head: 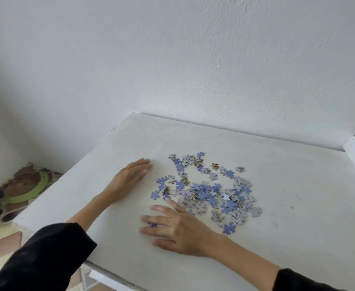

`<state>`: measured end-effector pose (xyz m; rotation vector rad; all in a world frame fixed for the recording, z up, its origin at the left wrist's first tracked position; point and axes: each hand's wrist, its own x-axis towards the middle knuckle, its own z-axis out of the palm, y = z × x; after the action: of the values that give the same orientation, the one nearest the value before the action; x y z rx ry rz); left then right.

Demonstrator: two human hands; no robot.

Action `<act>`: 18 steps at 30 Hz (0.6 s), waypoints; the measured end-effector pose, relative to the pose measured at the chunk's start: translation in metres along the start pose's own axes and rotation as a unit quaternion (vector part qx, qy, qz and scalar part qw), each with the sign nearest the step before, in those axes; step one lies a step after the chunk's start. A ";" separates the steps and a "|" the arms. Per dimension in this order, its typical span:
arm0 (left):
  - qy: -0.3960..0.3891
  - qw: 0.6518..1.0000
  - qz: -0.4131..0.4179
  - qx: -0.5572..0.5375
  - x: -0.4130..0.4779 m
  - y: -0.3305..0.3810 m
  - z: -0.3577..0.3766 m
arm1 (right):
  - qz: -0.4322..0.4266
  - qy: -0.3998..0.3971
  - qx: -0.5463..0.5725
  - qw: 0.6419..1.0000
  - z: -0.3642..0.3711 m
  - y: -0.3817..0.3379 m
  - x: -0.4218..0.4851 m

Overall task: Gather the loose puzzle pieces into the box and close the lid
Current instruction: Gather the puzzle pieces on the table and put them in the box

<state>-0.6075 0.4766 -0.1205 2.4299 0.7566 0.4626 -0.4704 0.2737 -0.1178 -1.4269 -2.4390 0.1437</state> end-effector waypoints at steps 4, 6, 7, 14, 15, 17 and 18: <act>0.011 1.000 0.006 0.000 0.001 -0.001 0.001 | 0.006 -0.050 -0.006 0.999 -0.002 0.000 -0.004; 0.013 1.000 0.006 0.004 0.001 -0.001 0.001 | 0.012 -0.023 -0.090 0.996 -0.001 0.000 -0.009; 0.014 1.000 0.005 0.005 0.001 -0.001 0.002 | 0.026 -0.008 -0.115 0.993 0.000 0.000 -0.011; -0.010 0.999 -0.011 0.044 -0.003 0.008 0.003 | 0.163 0.011 -0.158 0.974 -0.017 0.015 -0.028; -0.021 0.999 -0.005 0.045 -0.004 0.012 0.005 | 0.181 0.007 -0.145 0.973 -0.020 0.018 -0.031; -0.051 0.997 0.012 0.050 -0.009 0.021 0.011 | 0.210 0.020 -0.093 0.973 -0.026 0.024 -0.041; -0.069 0.995 0.025 0.067 -0.012 0.025 0.016 | 0.229 0.028 -0.067 0.971 -0.028 0.027 -0.048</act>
<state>-0.5991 0.4455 -0.1199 2.5801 0.6900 0.2674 -0.4169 0.2436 -0.1079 -2.0062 -2.0674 0.0390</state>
